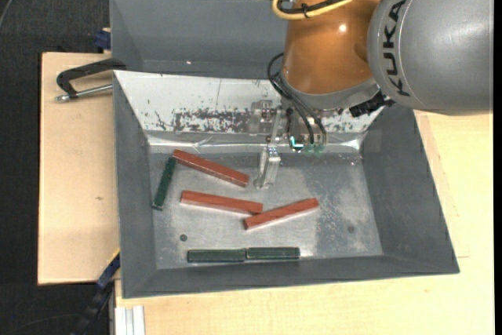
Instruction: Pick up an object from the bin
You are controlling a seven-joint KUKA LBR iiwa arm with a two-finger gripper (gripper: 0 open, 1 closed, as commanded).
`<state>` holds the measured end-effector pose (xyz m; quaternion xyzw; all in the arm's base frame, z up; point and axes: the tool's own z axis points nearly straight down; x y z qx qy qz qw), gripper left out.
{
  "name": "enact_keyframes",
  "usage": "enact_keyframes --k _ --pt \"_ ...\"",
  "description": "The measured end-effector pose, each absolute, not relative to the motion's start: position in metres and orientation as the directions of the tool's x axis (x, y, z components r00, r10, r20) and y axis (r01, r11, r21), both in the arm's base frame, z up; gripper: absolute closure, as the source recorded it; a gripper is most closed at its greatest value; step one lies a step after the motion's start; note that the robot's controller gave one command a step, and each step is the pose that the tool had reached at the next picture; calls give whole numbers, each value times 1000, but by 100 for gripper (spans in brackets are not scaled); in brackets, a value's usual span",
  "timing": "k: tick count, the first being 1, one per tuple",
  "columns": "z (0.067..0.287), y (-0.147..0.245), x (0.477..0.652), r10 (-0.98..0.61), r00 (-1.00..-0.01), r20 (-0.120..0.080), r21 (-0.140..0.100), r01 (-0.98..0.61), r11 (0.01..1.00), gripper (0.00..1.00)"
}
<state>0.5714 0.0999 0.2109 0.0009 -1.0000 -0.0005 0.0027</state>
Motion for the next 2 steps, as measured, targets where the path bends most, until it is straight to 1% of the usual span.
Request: enact_keyframes --k 1,2 --pt "91 77 580 78 -997 7 -1 78 997 0" --pt "70 81 513 245 -969 4 0 245 969 0"
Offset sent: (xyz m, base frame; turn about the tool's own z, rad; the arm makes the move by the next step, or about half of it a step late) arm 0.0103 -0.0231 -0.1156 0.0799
